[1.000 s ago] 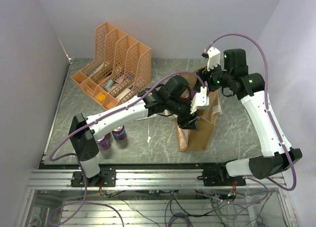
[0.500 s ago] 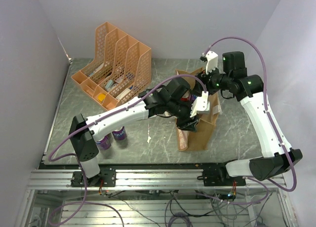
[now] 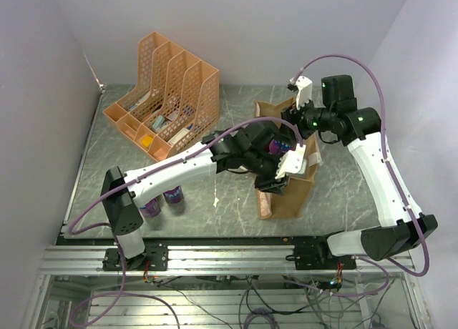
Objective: Place the beverage into the canvas bag
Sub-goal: Place the drink in the canvas bag.
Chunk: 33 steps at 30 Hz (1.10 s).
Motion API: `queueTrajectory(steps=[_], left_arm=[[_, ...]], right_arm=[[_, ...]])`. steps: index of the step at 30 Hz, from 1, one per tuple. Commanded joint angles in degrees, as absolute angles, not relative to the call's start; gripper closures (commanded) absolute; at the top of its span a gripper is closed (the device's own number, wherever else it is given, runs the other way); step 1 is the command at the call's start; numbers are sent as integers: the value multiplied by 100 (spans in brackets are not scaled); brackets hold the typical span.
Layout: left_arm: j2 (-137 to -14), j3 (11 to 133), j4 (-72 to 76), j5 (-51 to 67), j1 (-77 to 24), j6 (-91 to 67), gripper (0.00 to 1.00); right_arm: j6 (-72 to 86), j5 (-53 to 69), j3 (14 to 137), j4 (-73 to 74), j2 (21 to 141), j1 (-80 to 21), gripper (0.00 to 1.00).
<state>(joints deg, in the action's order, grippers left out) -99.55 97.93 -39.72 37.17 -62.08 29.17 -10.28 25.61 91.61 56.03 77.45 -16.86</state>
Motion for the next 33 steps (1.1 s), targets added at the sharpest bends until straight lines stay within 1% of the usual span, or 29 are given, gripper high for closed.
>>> queueTrajectory(steps=[1,4,11,17,23,26,30,33], left_arm=[[-9886,9826,-4346,3552,-6358,3425,58],[-9879,9835,-4474,3489,-6449,3622,60],[-9888,9881,-4629,3356,-6565,3930,66],[-9866,9849,-4665,3361,-6652,3995,72],[-9878,9797,-4798,3190,-6737,4406,77],[-9852,9736,-4843,3205,-6741,4597,80],[-9808,9644,-4917,3255,-6749,4797,83],[-9834,9596,-4905,3162,-6751,4929,86]], right_arm=[[-1202,2860,9362,5463,7770,-1643,86],[-1205,2934,9340,5485,7789,-1644,87],[-1368,2696,9262,5533,7711,-1644,88],[-1428,2871,9044,5561,7568,-1644,88],[-1496,3091,8833,5605,7436,-1644,88],[-1459,2871,8666,5541,7325,-1641,88],[-1537,2235,8500,5414,7282,-1644,88],[-1764,2069,8394,5358,7349,-1644,88]])
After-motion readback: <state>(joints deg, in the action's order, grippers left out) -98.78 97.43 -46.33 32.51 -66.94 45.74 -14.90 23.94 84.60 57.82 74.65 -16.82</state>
